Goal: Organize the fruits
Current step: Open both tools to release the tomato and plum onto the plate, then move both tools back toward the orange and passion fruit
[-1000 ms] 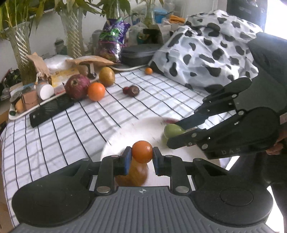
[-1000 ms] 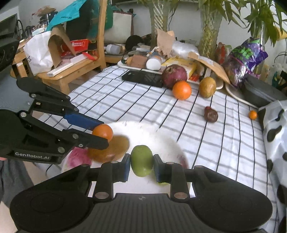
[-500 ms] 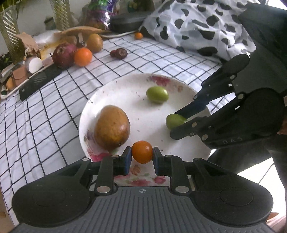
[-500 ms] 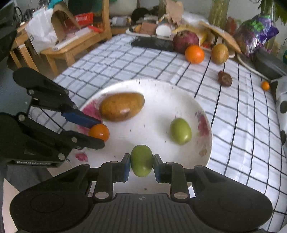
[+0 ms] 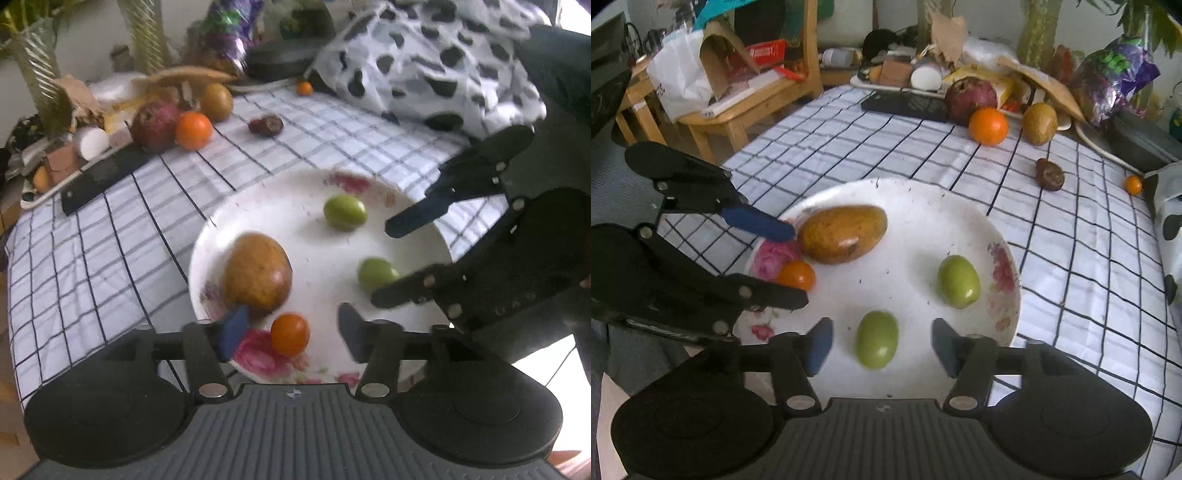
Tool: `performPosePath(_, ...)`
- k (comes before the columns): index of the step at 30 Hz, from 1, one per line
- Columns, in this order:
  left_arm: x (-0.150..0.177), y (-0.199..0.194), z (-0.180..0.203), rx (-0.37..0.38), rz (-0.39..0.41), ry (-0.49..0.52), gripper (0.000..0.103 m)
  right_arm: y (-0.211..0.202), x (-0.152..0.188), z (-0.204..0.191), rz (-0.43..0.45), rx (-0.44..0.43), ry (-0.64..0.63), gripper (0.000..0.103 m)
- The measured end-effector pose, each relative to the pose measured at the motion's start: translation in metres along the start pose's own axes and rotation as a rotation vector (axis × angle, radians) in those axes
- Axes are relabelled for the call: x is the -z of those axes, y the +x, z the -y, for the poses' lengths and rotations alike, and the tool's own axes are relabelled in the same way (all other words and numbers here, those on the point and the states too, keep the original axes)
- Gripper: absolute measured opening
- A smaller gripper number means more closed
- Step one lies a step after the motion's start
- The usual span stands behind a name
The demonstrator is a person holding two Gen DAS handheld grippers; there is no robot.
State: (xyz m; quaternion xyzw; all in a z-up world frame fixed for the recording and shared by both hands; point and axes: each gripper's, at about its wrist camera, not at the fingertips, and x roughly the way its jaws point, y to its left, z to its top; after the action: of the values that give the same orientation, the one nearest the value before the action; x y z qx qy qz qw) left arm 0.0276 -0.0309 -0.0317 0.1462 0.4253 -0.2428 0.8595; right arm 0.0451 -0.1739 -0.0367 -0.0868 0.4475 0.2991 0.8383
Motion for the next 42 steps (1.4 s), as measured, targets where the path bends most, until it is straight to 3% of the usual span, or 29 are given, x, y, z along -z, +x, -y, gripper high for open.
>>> performPosePath(2,-0.002,-0.006,-0.004,-0.011,0.033,-0.014,0.063,-0.005,-0.002,0.001,0.027,0.014,0.008,0.076)
performPosePath(5,-0.005,-0.014,-0.010,0.006,0.084,-0.055,0.063,-0.014,-0.003,0.002,0.078,0.039,0.021,0.094)
performPosePath(9,-0.009,-0.021,-0.013,-0.012,0.142,-0.089,0.064,-0.026,-0.004,0.005,0.153,0.106,0.029,0.103)
performPosePath(13,-0.012,-0.027,-0.014,-0.031,0.197,-0.101,0.066,-0.033,-0.006,0.011,0.201,0.152,0.057,0.103)
performPosePath(17,-0.013,-0.030,-0.014,-0.048,0.227,-0.098,0.076,-0.034,-0.006,0.015,0.214,0.155,0.072,0.103)
performPosePath(26,-0.015,-0.029,-0.017,-0.062,0.235,-0.111,0.077,-0.033,-0.006,0.015,0.211,0.176,0.076,0.103)
performPosePath(42,-0.046,-0.003,-0.042,-0.108,0.235,-0.127,0.077,-0.014,-0.026,0.062,0.226,0.279,0.192,0.103)
